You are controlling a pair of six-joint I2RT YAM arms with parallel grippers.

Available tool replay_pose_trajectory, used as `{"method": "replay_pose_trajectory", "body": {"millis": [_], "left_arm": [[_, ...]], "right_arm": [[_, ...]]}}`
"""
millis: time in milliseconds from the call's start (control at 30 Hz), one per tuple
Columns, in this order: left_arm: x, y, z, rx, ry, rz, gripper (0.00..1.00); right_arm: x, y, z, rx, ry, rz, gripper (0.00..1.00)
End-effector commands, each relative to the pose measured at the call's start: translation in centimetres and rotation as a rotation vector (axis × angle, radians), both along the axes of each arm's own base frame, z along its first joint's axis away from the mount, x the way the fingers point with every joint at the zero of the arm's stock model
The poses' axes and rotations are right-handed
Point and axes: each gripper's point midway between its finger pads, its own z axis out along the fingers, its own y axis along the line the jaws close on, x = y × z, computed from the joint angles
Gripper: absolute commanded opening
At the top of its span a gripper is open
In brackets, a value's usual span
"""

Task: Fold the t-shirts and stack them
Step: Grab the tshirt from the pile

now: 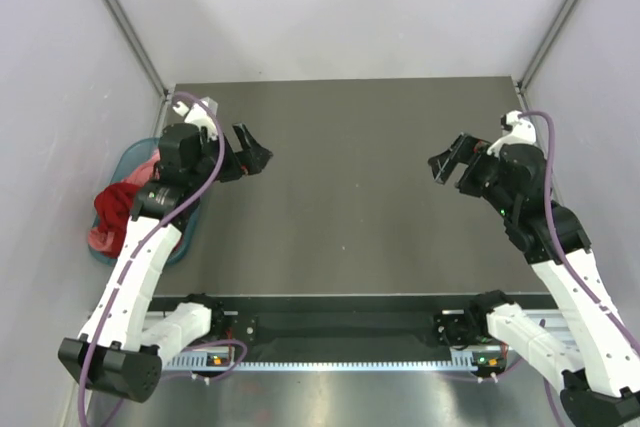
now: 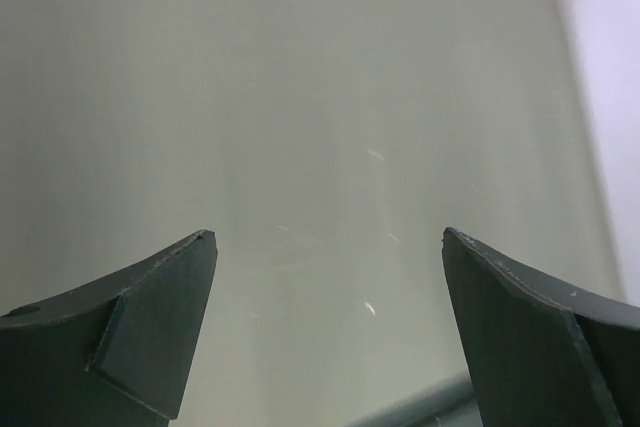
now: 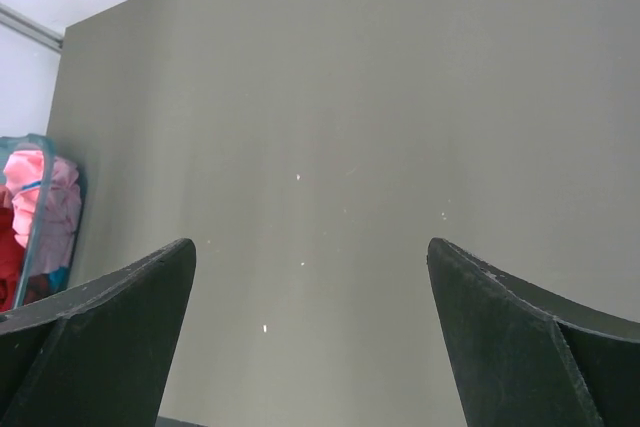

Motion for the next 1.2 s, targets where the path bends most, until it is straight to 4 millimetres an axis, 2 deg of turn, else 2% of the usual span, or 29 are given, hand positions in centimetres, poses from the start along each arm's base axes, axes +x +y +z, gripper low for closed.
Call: {"method": "replay_pose_trajectory", "body": {"millis": [0, 133, 167, 200, 233, 267, 333, 367, 433, 467, 567, 767, 867, 967, 1067, 1100, 1167], "left_arm": [[2.0, 6.2, -0.7, 0.122, 0.063, 0.376, 0.99], [2.0, 12.1, -2.7, 0.284, 0.138, 0.689, 0.99], [1.4, 13.8, -2.9, 0.3, 0.172, 0.783, 0.99], [0.9, 16.0, -2.7, 0.35, 0.164, 0.894, 0.97], [0.7, 17.1, -2.7, 0.361, 0.171, 0.955, 0.93], [0.1, 18.8, -2.7, 0.335, 0.18, 1.054, 0.91], [-0.4, 20.6, -2.9, 0.307, 0.193, 1.145, 0.89], [-1.2, 22.6, -3.4, 0.274, 0.216, 1.244, 0.88], [-2.3, 24.9, -3.9, 0.248, 0.237, 1.373, 0.87], [-3.5, 26.9, -4.2, 0.246, 0.264, 1.454, 0.83], [-5.3, 29.7, -6.3, 0.22, 0.336, 1.573, 0.78], [-7.0, 30.2, -10.9, 0.161, 0.392, 1.681, 0.76], [-6.5, 30.2, -12.8, 0.114, 0.391, 1.672, 0.69], [-6.9, 30.2, -14.3, 0.124, 0.412, 1.682, 0.65], [-6.8, 30.6, -14.6, 0.151, 0.41, 1.683, 0.61], [-6.7, 30.6, -14.7, 0.152, 0.413, 1.681, 0.57], [-6.4, 30.4, -15.0, 0.148, 0.418, 1.658, 0.38]], "right_arm": [[-0.3, 0.2, -0.4, 0.028, 0.0, 0.009, 1.0], [-0.7, 0.5, -1.3, 0.046, 0.018, 0.016, 1.0], [-0.7, 0.7, -1.2, 0.048, 0.018, 0.027, 1.0], [-0.8, 0.7, -1.1, 0.049, 0.015, 0.029, 0.99], [-0.9, 0.7, -0.9, 0.047, 0.01, 0.035, 1.0], [-1.0, 0.8, -0.7, 0.051, 0.005, 0.043, 1.0], [-1.1, 0.9, -0.4, 0.045, -0.004, 0.055, 1.0], [-1.1, 1.0, -0.1, 0.048, -0.011, 0.063, 1.0], [-1.2, 1.1, 0.2, 0.046, -0.015, 0.072, 1.0], [-1.2, 1.2, 0.4, 0.049, -0.015, 0.078, 1.0], [-1.5, 1.9, 0.6, 0.073, -0.001, 0.109, 0.99], [-2.1, 2.8, 0.6, 0.124, 0.006, 0.148, 0.99], [-2.5, 2.9, 0.9, 0.126, 0.004, 0.164, 1.0], [-2.7, 2.6, 1.3, 0.104, -0.015, 0.163, 1.0], [-2.8, 2.3, 1.6, 0.1, -0.035, 0.154, 1.0], [-3.0, 2.2, 1.7, 0.101, -0.045, 0.154, 1.0], [-3.0, 2.2, 1.8, 0.1, -0.062, 0.156, 1.0]]}}
